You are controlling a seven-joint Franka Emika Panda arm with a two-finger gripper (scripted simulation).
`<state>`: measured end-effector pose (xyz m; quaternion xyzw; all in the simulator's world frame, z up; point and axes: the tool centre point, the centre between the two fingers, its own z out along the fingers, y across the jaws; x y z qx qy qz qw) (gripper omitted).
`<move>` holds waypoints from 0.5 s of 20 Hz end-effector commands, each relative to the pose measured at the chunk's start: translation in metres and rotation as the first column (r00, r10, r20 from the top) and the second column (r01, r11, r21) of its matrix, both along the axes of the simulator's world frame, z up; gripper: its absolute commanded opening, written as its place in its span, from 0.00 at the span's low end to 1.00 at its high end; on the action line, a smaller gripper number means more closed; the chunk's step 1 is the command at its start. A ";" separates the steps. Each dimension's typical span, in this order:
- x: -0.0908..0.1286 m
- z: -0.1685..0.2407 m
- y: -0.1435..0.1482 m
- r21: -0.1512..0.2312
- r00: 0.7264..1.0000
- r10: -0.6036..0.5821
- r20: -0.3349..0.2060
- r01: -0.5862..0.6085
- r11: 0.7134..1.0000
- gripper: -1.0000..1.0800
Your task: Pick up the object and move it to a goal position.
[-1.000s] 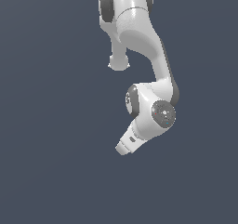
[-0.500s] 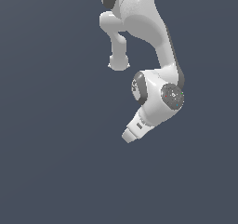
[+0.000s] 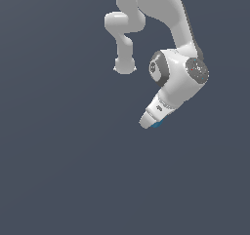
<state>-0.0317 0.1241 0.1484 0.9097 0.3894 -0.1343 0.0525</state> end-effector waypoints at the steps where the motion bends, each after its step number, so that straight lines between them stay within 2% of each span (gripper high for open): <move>1: -0.017 0.014 0.012 0.000 1.000 0.000 0.003 0.000 1.000 0.00; 10: -0.068 0.050 0.047 0.000 1.000 0.000 0.003 0.000 1.000 0.00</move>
